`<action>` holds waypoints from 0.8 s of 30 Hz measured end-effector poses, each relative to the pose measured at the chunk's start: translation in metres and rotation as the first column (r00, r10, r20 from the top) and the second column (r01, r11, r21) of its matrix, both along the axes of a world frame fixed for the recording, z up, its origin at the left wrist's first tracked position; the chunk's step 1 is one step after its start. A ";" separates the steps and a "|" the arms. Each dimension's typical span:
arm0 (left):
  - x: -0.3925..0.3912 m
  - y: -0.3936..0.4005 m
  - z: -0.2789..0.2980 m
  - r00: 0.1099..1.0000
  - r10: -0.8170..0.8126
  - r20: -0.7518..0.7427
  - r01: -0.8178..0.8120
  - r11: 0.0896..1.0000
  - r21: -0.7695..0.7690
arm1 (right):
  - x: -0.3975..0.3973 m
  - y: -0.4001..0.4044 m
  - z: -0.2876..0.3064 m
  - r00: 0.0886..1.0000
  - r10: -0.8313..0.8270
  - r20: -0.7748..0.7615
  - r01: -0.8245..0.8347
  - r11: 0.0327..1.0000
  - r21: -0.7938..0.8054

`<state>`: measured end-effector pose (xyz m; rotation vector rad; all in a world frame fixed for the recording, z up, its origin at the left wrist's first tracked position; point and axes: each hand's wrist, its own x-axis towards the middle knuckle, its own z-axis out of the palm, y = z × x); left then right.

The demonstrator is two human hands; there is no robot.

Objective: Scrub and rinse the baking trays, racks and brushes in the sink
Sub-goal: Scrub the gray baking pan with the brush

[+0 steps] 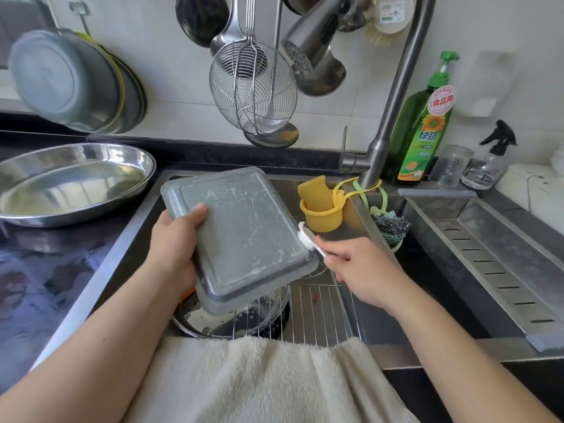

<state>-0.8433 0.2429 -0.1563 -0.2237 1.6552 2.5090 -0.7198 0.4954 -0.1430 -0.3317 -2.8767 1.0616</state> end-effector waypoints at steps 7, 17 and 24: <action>0.020 0.021 0.005 0.950 -0.273 -0.153 0.256 0.959 -0.122 | -0.008 0.006 -0.006 0.983 -0.118 -0.138 0.114 0.993 -0.035; 0.032 0.024 0.016 0.848 -0.348 -0.401 0.281 0.935 -0.216 | -0.016 0.003 0.004 0.910 -0.219 -0.351 0.196 0.975 -0.100; 0.041 0.025 0.017 0.745 -0.418 -0.520 0.258 0.899 -0.355 | -0.008 0.008 0.021 0.884 -0.247 -0.398 0.213 0.969 -0.127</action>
